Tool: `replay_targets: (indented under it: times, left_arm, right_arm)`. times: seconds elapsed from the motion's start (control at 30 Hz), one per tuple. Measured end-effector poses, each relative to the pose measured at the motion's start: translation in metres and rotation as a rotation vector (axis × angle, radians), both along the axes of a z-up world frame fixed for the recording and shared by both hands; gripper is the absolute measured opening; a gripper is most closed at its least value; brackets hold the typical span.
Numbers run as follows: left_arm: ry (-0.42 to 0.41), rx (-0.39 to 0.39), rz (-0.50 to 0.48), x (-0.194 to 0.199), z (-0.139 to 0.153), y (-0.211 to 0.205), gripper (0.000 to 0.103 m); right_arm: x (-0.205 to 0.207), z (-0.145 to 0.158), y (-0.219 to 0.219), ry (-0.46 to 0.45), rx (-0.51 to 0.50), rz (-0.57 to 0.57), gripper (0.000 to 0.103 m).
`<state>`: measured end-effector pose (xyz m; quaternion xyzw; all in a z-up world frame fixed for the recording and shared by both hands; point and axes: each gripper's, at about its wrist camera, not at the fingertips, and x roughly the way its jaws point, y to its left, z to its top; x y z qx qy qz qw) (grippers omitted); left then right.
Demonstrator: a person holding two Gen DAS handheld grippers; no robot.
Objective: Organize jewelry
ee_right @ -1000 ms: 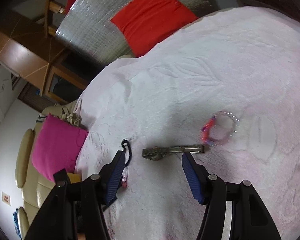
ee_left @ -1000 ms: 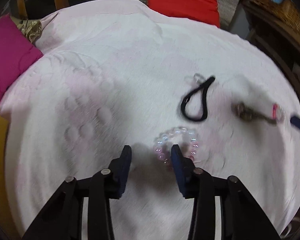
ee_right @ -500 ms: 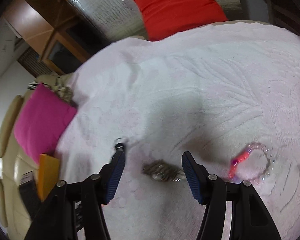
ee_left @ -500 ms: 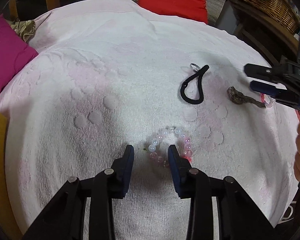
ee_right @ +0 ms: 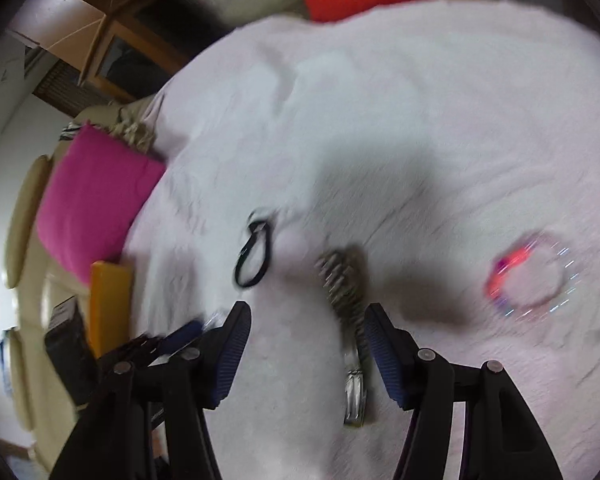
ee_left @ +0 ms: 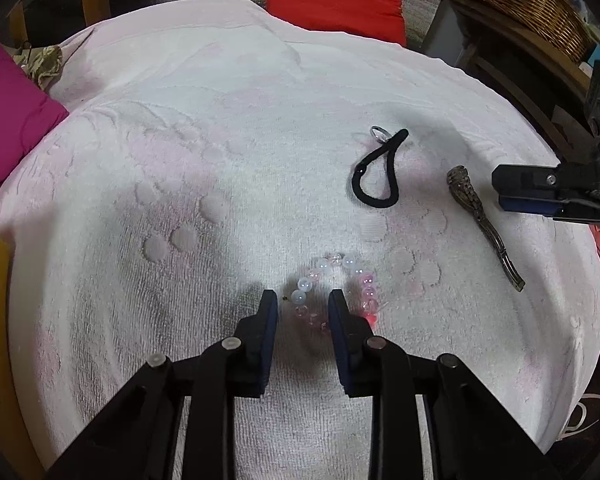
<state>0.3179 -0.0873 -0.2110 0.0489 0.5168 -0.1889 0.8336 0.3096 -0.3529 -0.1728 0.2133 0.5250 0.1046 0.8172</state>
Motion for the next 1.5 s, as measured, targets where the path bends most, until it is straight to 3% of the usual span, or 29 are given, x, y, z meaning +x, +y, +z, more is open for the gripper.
replay_targets:
  times: [0.13,0.23,0.4,0.47,0.53,0.6,0.77,1.13,1.3,1.5]
  left_arm:
    - [-0.003,0.002,0.0,0.0,0.0,0.0,0.028]
    - [-0.006,0.001,-0.005,0.0,0.0,-0.002,0.028]
    - [-0.014,0.003,-0.021,-0.001,0.0,-0.005,0.028]
    - [-0.017,-0.001,-0.024,0.0,-0.001,-0.006,0.028]
    - [-0.015,-0.009,-0.027,0.0,-0.001,-0.006,0.024]
    - [-0.007,-0.027,-0.03,0.0,-0.001,-0.005,0.013]
    - [-0.037,-0.059,-0.058,-0.006,0.008,-0.007,0.007]
    - [-0.116,-0.138,-0.071,-0.018,0.04,-0.009,0.007]
    - [-0.146,-0.144,-0.054,-0.021,0.048,-0.007,0.007]
    - [-0.155,-0.118,-0.031,-0.018,0.045,-0.007,0.007]
  right_arm:
    - [0.004,-0.008,0.008,-0.004,-0.11,-0.035,0.061]
    - [0.005,-0.01,0.024,-0.03,-0.209,-0.03,0.037]
    - [0.0,-0.009,0.05,-0.069,-0.413,-0.001,0.027]
    - [-0.002,-0.009,0.052,-0.076,-0.43,-0.002,0.026]
    - [-0.006,-0.009,0.049,-0.077,-0.414,-0.016,0.026]
    - [-0.011,-0.007,0.045,-0.075,-0.39,-0.027,0.026]
    - [-0.018,0.001,0.029,-0.072,-0.25,-0.069,0.026]
    - [-0.045,0.026,0.0,-0.158,-0.009,-0.1,0.026]
    - [-0.051,0.035,-0.001,-0.203,0.024,-0.097,0.026]
    - [-0.054,0.033,-0.005,-0.194,0.049,-0.101,0.026]
